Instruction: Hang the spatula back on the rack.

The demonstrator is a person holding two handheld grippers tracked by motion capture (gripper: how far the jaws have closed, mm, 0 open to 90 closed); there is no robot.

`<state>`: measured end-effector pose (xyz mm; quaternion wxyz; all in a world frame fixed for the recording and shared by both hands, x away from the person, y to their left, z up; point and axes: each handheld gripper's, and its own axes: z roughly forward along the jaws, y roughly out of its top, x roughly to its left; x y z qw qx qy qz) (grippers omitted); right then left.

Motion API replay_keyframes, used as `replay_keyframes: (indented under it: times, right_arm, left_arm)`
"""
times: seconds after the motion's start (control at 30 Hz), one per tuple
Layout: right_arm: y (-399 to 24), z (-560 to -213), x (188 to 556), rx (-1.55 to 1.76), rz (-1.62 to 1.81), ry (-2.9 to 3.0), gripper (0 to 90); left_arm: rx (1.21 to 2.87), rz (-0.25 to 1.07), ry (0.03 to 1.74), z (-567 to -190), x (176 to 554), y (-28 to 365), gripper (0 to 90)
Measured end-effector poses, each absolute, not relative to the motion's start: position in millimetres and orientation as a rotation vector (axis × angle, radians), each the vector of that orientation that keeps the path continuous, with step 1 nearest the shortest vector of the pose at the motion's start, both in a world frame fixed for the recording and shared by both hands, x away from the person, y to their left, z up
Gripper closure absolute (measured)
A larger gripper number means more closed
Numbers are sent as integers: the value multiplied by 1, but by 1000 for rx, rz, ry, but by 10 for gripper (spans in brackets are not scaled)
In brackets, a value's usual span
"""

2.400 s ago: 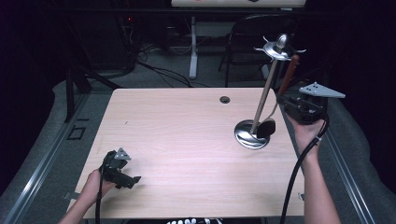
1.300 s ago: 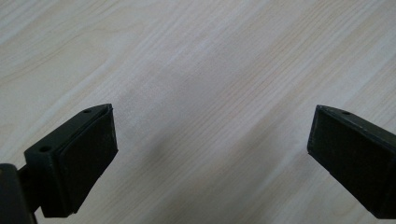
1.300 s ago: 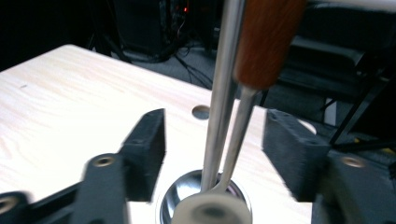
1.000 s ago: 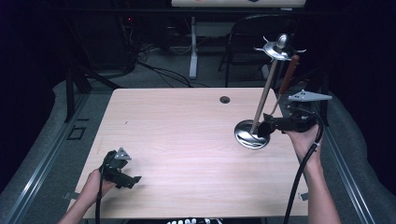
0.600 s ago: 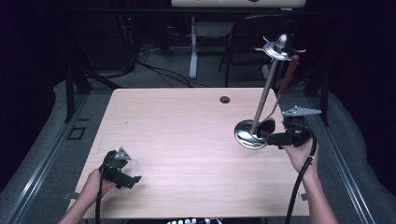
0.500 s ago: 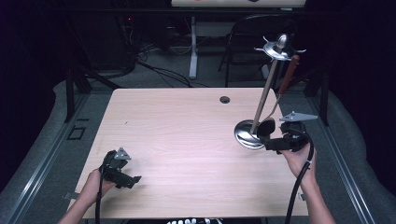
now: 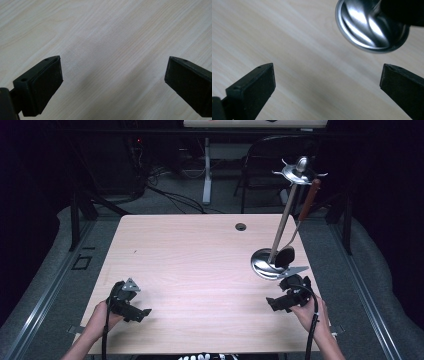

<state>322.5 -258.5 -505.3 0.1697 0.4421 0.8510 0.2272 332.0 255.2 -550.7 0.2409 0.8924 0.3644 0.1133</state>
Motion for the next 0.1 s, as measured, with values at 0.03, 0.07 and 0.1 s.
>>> replay_keyframes:
  times: [0.03, 0.07, 0.1]
  right_arm:
    - [-258, -509, 322, 1261, 644, 2428, 0]
    - [-258, -512, 322, 1256, 637, 2432, 0]
    - [-258, -515, 323, 1252, 621, 2449, 0]
  left_arm:
    - [2443, 309, 997, -551, 332, 255, 13]
    - [2446, 310, 994, -551, 332, 255, 13]
    - [2447, 310, 993, -551, 332, 254, 13]
